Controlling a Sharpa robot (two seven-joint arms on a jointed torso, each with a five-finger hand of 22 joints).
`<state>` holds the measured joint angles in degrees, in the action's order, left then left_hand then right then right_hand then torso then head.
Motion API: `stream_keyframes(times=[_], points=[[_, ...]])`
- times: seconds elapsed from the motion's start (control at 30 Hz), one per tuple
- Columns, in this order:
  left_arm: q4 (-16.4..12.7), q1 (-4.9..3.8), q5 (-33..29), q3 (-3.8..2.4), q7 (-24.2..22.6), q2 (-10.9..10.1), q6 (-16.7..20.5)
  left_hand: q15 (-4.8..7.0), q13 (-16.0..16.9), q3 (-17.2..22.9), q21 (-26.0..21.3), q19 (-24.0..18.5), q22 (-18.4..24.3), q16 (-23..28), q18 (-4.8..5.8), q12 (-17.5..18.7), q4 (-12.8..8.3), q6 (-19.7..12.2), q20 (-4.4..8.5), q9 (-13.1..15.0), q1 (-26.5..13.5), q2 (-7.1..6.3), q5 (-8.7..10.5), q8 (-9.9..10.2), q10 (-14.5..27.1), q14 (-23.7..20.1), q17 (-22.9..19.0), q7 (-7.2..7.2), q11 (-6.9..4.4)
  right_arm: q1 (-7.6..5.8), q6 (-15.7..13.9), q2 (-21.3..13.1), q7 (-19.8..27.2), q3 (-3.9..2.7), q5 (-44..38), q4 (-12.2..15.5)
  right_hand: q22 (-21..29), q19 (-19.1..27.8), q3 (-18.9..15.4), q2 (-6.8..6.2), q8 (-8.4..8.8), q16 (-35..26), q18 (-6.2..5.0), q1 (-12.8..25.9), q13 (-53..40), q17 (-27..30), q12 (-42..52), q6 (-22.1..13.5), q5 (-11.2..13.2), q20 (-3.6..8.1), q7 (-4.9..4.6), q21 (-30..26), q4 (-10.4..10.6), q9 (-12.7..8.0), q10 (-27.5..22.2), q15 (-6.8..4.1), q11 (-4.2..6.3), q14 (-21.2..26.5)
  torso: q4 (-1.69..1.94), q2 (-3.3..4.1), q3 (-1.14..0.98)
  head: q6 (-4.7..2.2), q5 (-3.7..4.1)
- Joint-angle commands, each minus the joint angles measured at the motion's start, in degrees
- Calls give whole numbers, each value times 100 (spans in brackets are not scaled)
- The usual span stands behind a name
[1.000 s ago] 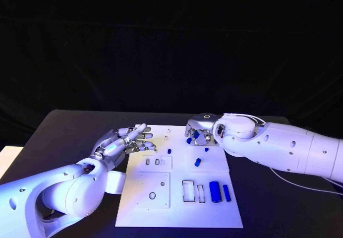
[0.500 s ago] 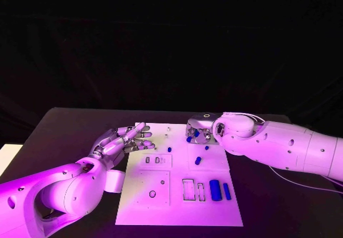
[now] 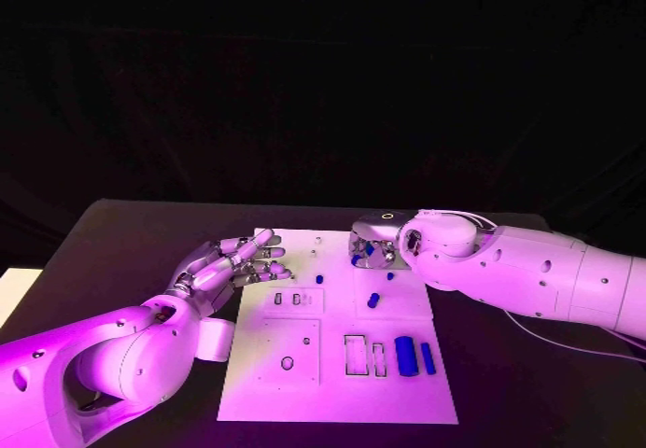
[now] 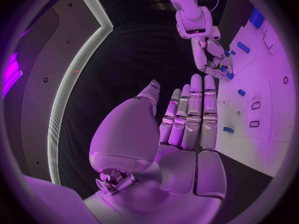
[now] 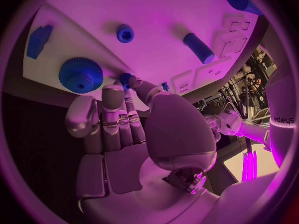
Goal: Assemble the parts on the task board
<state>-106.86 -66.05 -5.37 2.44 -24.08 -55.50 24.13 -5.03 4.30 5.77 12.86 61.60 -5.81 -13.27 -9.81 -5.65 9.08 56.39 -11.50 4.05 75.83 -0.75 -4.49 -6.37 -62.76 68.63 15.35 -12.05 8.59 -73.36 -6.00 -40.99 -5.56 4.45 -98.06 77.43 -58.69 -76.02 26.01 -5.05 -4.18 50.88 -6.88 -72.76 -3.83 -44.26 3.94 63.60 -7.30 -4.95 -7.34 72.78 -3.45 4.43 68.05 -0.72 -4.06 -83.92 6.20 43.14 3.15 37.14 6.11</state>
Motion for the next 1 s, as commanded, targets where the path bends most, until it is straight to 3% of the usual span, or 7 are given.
stream_keyframes(times=[0.03, 0.2, 0.7, 0.9, 1.0], points=[[3, -9, -30, -5, 5, 14, -109, -20, 4, 11, -32, 32, 9, -23, -65, 41, -42, 26, -3, -9, 4, 77, 31, 41, -18, 32, 14, -19, 9, 4, 9, 1, 22, -1, -33, -2, -16, -34, 8, 66, -22, 22, 85, -9, -8, 17, -13, 64, 38, 14, 16, 47, 47, 15, 68, -7, 6, -77, 2, 12, 6, 10, 7], [14, -9, -41, -5, 16, 26, -99, -20, 4, 23, -43, 42, 14, -22, -65, 55, -70, 24, -2, -8, 29, 115, 30, 50, -18, 26, 44, -20, 10, 5, -22, 0, 36, -1, -23, 1, -48, -33, 66, 122, -36, 35, 87, -77, -5, 26, -19, 139, 31, 29, 39, 79, 48, 33, 115, -20, 24, -71, 15, 14, 10, 10, 39], [1, -9, -54, -5, 20, 30, -115, -19, 4, 36, -58, 52, 22, -19, -64, 70, -114, 21, 0, -8, 66, 146, 31, 61, -19, 15, 79, -21, 10, 84, -2, 121, -93, 4, -132, -102, -101, -41, 126, 114, -34, 60, 96, -177, 2, 24, -30, 186, 14, 43, 33, 122, -15, 49, 136, -25, 29, -68, 26, 24, 20, 53, -1], [3, -9, -86, -5, 18, 29, -116, -20, 4, 36, -60, 52, 23, -18, -64, 72, -118, 21, 0, -8, 68, 148, 31, 63, -19, 13, 83, -21, 11, 89, -617, 61, -100, -10, -129, 85, -205, -81, 190, 150, -37, 158, 115, -224, 3, -67, -28, 223, 44, 39, 17, 190, -32, 64, 157, -30, 26, -84, 32, 33, 15, 57, 0], [4, -9, -91, -5, 30, 30, -118, -20, 4, 36, -60, 53, 23, -18, -64, 72, -118, 21, 0, -8, 67, 149, 32, 63, -19, 13, 83, -21, 11, 65, -883, 37, -155, -41, -129, 172, -170, -58, 213, 143, -24, 97, 108, -225, 12, 11, -42, 216, 76, 35, 3, 175, -34, 67, 121, -18, 12, -65, 43, 25, 27, 80, 28]])
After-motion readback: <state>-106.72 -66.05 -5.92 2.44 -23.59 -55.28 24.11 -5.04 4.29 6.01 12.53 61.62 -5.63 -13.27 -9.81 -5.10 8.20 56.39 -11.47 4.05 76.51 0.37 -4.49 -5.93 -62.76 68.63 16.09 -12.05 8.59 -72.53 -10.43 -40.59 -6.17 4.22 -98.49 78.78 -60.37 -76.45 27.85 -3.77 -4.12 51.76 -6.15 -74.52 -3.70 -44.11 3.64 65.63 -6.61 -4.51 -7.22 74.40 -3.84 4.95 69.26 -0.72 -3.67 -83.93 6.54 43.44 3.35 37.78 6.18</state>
